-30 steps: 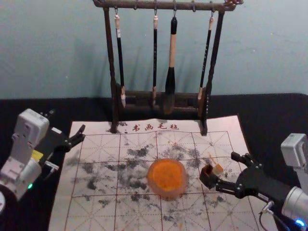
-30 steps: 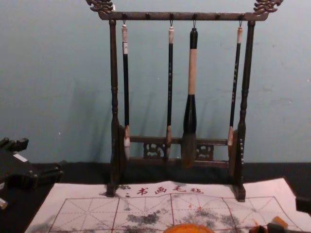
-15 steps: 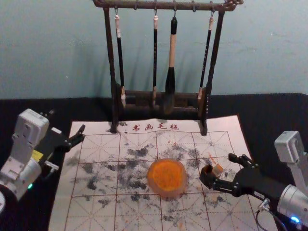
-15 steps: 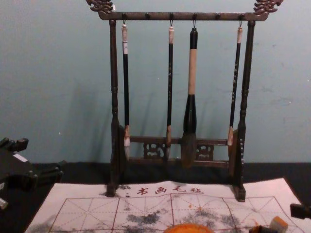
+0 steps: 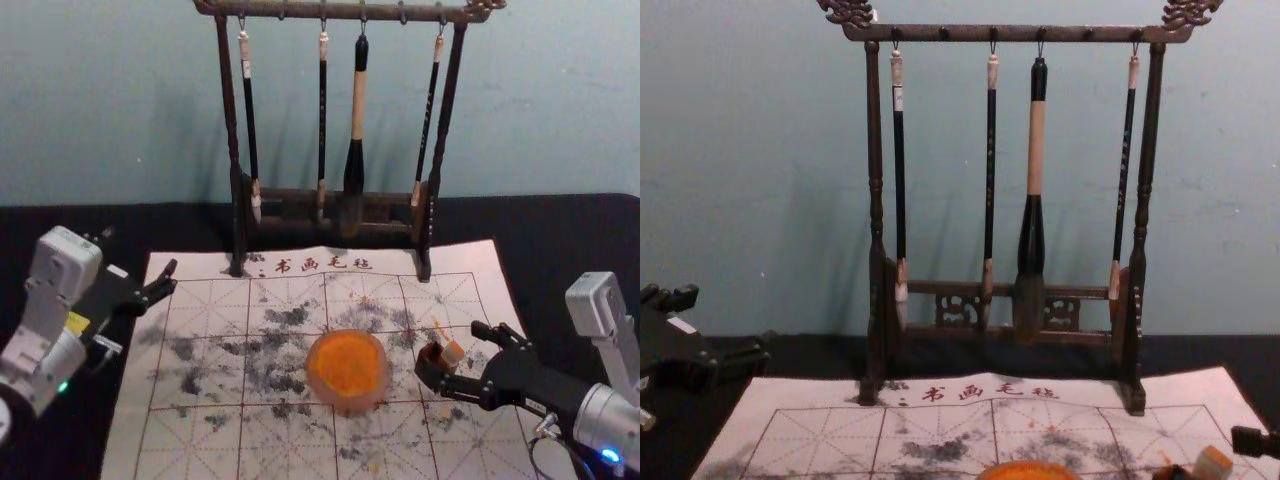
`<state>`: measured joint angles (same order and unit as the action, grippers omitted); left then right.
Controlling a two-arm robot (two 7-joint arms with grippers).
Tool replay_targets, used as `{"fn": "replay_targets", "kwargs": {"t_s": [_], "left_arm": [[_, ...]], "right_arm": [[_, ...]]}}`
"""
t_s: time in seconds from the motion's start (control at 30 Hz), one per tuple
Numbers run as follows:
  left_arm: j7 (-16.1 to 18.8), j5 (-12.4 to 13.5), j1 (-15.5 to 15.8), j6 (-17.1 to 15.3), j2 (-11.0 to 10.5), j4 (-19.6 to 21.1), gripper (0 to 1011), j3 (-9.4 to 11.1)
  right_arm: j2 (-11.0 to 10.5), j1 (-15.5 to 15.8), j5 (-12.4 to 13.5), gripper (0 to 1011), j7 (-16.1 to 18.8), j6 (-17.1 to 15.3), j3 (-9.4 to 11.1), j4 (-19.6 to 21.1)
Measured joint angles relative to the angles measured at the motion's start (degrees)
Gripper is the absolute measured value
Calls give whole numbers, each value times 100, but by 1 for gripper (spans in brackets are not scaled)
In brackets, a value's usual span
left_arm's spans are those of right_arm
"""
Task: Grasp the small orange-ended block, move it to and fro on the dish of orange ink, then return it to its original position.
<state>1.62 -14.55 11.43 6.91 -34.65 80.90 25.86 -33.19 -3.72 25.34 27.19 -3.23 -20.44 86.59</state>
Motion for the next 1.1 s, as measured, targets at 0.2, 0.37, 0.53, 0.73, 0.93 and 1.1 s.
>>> {"fn": "replay_targets", "kwargs": {"t_s": [0.2, 0.37, 0.53, 0.73, 0.93, 1.1], "left_arm": [[0, 0, 0, 0, 0, 0, 1001, 0], [0, 0, 0, 0, 0, 0, 1001, 0], [0, 0, 0, 0, 0, 0, 1001, 0], [0, 0, 0, 0, 0, 0, 1001, 0], [0, 0, 0, 0, 0, 0, 1001, 0], [0, 0, 0, 0, 0, 0, 1001, 0]], "right_arm": [[9, 6, -28, 1002, -3, -12, 18, 8], [8, 6, -28, 1002, -4, -11, 13, 11], [5, 6, -25, 1003, -6, -8, 9, 12], [2, 6, -21, 1002, -8, -6, 5, 13], [-1, 6, -17, 1002, -11, -3, 1, 13], [-1, 6, -14, 885, -12, -1, 1, 12]]}}
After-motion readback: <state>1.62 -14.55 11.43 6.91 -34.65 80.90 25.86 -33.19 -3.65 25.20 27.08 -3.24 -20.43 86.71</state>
